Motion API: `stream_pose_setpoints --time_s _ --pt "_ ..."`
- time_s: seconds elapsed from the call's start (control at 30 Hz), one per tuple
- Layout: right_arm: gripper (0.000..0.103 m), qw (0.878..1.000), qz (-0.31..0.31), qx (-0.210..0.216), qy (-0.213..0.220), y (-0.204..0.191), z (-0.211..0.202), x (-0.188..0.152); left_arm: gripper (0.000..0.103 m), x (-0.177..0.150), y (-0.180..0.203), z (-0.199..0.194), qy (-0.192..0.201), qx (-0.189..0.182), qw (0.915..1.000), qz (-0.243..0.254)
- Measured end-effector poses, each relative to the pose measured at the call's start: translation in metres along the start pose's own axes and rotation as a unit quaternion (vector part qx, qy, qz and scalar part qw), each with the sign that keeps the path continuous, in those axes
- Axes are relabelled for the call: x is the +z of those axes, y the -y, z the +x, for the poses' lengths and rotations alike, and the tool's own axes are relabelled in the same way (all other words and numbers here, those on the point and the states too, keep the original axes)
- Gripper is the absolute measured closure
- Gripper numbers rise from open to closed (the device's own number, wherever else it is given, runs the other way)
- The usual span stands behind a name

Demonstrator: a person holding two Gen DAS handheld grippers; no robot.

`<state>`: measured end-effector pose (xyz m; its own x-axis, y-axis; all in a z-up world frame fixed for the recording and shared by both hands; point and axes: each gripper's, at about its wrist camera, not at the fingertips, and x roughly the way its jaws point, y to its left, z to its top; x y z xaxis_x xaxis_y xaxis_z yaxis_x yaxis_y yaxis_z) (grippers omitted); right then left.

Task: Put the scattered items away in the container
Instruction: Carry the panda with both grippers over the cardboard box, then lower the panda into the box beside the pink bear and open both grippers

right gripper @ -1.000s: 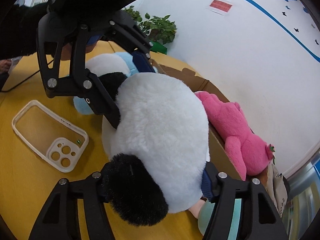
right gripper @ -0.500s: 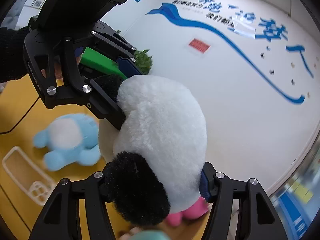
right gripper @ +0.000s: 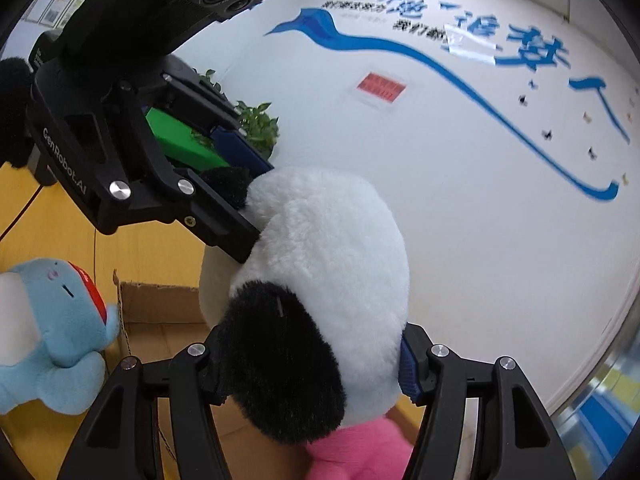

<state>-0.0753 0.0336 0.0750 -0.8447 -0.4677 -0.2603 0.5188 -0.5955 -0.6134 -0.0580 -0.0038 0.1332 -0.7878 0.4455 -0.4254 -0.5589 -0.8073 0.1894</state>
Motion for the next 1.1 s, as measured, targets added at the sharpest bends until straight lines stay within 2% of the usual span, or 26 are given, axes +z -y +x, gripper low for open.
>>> stream_pose_setpoints --time_s 0.17,0.27,0.47,0.6,0.7,0.73,0.83,0.93,1.03,1.1 --pt "0.037 0.999 0.017 0.033 -0.029 -0.007 0.042 -0.011 0.055 -0.029 -0.017 0.027 -0.023 0.009 0.9989 -0.039" --pt "0.036 0.996 0.016 0.071 -0.056 -0.016 0.065 -0.017 0.055 -0.051 -0.023 0.037 -0.046 0.015 0.9970 -0.060" --pt "0.034 0.989 0.014 0.132 -0.068 -0.031 0.078 -0.016 0.055 -0.085 -0.030 0.032 -0.068 0.009 0.9928 -0.098" --pt "0.034 0.980 0.027 0.184 -0.075 -0.032 0.075 -0.012 0.055 -0.103 -0.020 0.027 -0.094 0.003 0.9916 -0.089" --pt "0.038 0.965 0.071 0.239 -0.086 -0.027 0.075 -0.018 0.058 -0.123 -0.009 0.029 -0.129 -0.020 0.9887 -0.074" --pt "0.038 0.961 0.078 0.249 -0.088 -0.027 0.072 -0.018 0.058 -0.127 -0.004 0.027 -0.132 -0.015 0.9891 -0.063" --pt "0.036 0.956 0.117 0.259 -0.073 -0.016 0.056 -0.017 0.058 -0.127 -0.005 0.012 -0.118 -0.017 0.9907 -0.066" --pt "0.026 0.949 0.197 0.242 -0.052 0.016 0.035 -0.022 0.058 -0.114 -0.009 -0.002 -0.093 -0.006 0.9927 -0.076" --pt "0.023 0.934 0.279 0.206 -0.079 0.051 0.037 -0.037 0.058 -0.090 -0.017 -0.009 -0.060 -0.005 0.9935 -0.096" --pt "0.025 0.923 0.305 0.202 -0.117 0.051 0.049 -0.048 0.054 -0.069 -0.015 0.002 -0.058 -0.003 0.9934 -0.099"
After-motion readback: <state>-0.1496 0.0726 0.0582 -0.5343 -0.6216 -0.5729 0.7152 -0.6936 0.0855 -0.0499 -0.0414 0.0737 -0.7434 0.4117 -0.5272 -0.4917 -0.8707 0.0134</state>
